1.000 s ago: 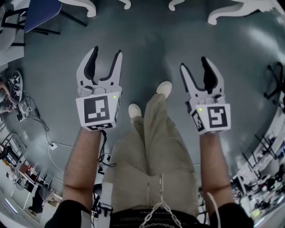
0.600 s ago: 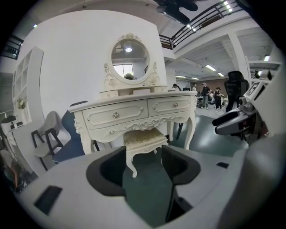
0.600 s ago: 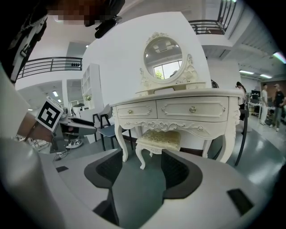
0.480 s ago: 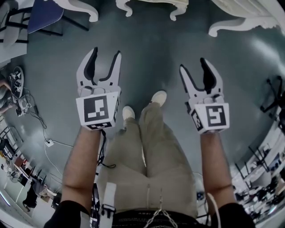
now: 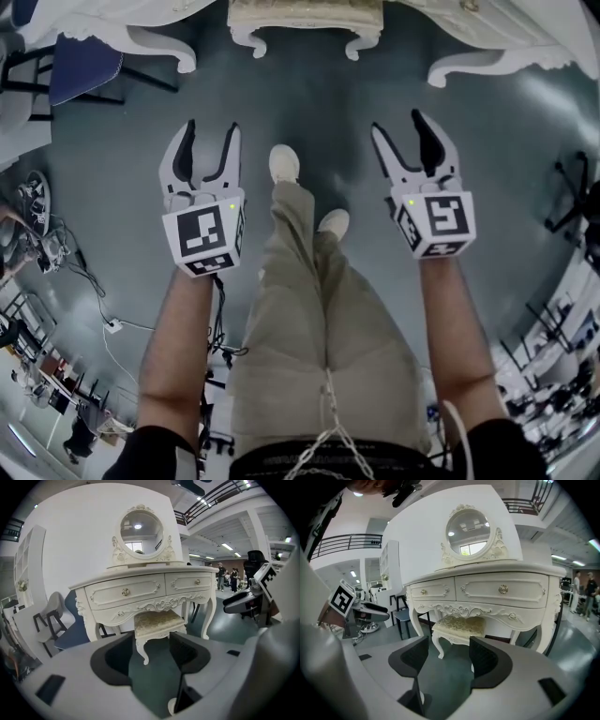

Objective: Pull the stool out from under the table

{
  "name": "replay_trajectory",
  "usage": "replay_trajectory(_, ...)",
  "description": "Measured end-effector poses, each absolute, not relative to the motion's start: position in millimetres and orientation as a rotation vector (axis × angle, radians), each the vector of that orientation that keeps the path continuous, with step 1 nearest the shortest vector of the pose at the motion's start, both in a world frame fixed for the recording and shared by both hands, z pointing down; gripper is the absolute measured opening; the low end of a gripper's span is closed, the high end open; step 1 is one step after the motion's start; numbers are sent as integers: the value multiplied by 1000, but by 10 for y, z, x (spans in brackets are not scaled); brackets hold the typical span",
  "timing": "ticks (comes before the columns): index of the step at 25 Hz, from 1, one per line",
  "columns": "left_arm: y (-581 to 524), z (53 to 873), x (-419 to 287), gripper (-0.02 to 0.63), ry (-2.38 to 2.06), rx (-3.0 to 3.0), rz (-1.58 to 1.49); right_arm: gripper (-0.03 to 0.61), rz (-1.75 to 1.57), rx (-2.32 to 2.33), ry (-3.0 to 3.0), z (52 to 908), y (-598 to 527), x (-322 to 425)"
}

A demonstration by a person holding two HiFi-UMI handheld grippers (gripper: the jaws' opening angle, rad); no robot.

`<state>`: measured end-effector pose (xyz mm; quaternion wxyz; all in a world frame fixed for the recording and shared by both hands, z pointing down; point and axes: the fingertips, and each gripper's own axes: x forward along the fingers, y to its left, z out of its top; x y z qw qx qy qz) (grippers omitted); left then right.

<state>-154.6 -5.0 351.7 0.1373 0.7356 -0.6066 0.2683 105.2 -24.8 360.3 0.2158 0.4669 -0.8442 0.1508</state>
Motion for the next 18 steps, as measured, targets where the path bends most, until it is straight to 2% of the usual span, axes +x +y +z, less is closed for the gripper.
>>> replay_trajectory(18,-48,3881,-1414,250,-1564,2178,952,249,481,1341,-2233,3681,-85,1132)
